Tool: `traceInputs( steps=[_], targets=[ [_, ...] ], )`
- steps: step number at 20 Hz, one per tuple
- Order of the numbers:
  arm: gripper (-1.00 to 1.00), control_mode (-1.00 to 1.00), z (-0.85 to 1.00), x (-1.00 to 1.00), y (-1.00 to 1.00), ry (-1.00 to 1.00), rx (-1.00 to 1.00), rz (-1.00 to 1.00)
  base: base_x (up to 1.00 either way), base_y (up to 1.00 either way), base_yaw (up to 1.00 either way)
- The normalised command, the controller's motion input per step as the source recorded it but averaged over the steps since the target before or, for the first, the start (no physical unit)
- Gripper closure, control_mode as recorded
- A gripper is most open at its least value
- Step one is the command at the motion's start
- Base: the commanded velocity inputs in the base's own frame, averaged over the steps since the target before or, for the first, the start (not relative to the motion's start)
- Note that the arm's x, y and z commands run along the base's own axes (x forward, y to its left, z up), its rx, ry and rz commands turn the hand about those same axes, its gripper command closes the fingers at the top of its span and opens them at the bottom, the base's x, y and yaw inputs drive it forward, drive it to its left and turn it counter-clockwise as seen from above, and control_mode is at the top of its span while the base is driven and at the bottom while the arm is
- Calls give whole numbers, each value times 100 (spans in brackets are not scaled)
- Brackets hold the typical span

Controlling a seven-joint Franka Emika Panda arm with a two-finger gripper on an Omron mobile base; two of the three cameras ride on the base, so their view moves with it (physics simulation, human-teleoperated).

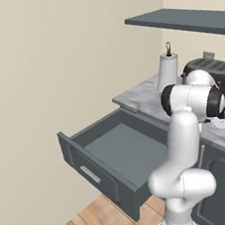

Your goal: Pick the pizza cutter from the drawer and place it on the counter.

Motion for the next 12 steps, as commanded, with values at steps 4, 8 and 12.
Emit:
traceInputs(
  steps=[4, 8, 12],
  targets=[
    [100, -100, -9, 74, -68, 0, 11, 0, 0, 0, 0],
    [-100, -100, -9, 58, -68, 0, 12, 0, 0, 0, 0],
    [-100, -100, -15, 1, -47, -6, 8, 0, 0, 0, 0]
  ],
)
